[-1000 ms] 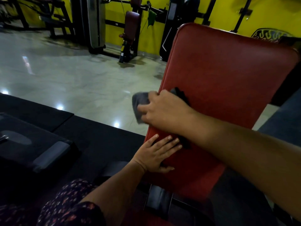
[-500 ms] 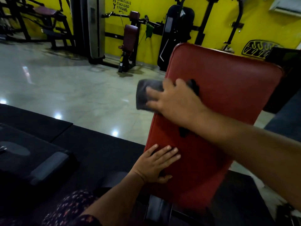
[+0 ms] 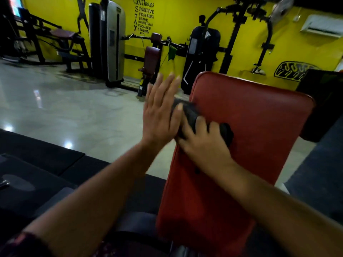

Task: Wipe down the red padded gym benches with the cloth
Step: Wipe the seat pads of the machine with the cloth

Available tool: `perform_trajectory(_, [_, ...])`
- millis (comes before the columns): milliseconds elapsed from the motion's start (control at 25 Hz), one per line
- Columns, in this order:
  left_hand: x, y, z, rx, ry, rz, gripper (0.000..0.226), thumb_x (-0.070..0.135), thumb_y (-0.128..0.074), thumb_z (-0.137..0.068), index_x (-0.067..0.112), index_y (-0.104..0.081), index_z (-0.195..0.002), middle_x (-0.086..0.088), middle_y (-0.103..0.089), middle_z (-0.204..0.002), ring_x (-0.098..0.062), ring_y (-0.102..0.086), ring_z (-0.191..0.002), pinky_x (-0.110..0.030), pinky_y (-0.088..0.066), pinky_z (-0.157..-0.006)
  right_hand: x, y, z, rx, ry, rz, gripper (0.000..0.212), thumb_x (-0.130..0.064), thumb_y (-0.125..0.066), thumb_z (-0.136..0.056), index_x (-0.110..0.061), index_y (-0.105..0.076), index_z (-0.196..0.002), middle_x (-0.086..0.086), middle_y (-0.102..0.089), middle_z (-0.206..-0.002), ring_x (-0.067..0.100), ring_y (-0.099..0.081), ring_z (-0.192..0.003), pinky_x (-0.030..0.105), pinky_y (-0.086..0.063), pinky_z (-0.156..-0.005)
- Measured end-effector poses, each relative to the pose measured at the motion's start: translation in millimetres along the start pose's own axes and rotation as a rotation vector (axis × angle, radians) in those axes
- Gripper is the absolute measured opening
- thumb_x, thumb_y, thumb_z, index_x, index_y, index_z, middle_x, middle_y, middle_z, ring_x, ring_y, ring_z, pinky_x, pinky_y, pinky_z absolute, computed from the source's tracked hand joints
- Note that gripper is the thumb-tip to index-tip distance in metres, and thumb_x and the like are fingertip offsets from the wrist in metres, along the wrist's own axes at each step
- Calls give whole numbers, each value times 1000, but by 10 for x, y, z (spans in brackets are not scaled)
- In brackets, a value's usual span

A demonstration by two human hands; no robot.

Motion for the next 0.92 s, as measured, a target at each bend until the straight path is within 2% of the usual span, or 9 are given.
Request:
perform_trajectory(80, [55, -48, -415, -174, -161, -23, 53, 36, -33, -102, 9, -41, -147, -13, -37, -154, -30, -24, -147, -44, -12, -122, -243, -29, 109, -48, 68, 55, 43, -20, -38, -98, -19, -50, -139, 21, -41, -147, 41, -51, -98, 45, -45, -69])
perform_trajectory(200, [157, -261, -748, -469, -447, -177, 57, 41, -33, -101, 15, -34, -152, -6, -30, -159, -25, -20, -149, -39, -7, -122, -493, -25, 247, -82, 84, 22, 43, -13, -38, -98, -15, -51, -139, 23, -38, -149, 42, -53, -96, 47, -47, -70])
perform_trajectory(320, [303, -508, -800, -573, -656, -286, 63, 48, -27, -100, 17, -29, -154, -6, -28, -160, -23, -22, -149, -41, -8, -122, -801, 23, 501, -152, 233, 2, 46, -11, -36, -97, -16, -51, -139, 20, -35, -152, 41, -54, -95, 46, -47, -68])
perform_trajectory(400, [357, -641, -679, -544, -663, -316, 65, 48, -30, -98, 15, -32, -153, -9, -32, -158, -25, -26, -148, -45, -17, -121, -889, 46, 645, -236, 340, -24, 47, -21, -39, -95, -24, -49, -141, 18, -29, -155, 41, -48, -97, 48, -43, -70])
perform_trajectory(560, [342, -706, -518, -406, -620, -311, 64, 46, -38, -96, 12, -39, -150, -12, -36, -156, -28, -32, -145, -47, -23, -119, -941, 84, 610, -208, -113, -251, 47, -17, -36, -96, -31, -52, -138, 15, -43, -148, 36, -44, -89, 47, -44, -69])
perform_trajectory(600, [358, -694, -506, -382, -606, -301, 63, 46, -40, -96, 12, -40, -149, -13, -37, -155, -28, -32, -145, -48, -24, -118, -1098, 72, 661, -223, -121, -242, 43, -16, -40, -96, -27, -55, -135, 16, -44, -146, 36, -45, -87, 48, -43, -69])
perform_trajectory(760, [386, -670, -147, -383, -621, -250, 64, 45, -40, -96, 9, -39, -149, -17, -35, -155, -32, -29, -146, -51, -22, -118, -1989, 25, 1138, -354, 216, -165, 43, -27, -60, -90, -12, -62, -130, 17, -42, -146, 39, -44, -87, 53, -35, -71])
perform_trajectory(840, [382, -624, 167, -430, -685, -246, 63, 45, -40, -97, 10, -38, -150, -15, -34, -156, -31, -28, -146, -48, -20, -120, -2039, 42, 1172, -414, 167, -247, 40, -19, -50, -90, -15, -64, -128, 12, -48, -144, 37, -44, -87, 51, -37, -71])
perform_trajectory(920, [378, -600, 361, -433, -646, -249, 62, 43, -43, -97, 11, -39, -149, -13, -35, -156, -29, -29, -146, -46, -21, -120, -2020, 93, 1175, -466, 94, -331, 43, -18, -41, -89, -25, -66, -123, 7, -49, -145, 36, -44, -88, 47, -43, -68])
Point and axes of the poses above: each hand's wrist, its own z-axis away from the middle knuckle, its own y-axis out of the back of the hand, x = y × z, the point moved 2 cm from there along -z, towards the middle knuckle
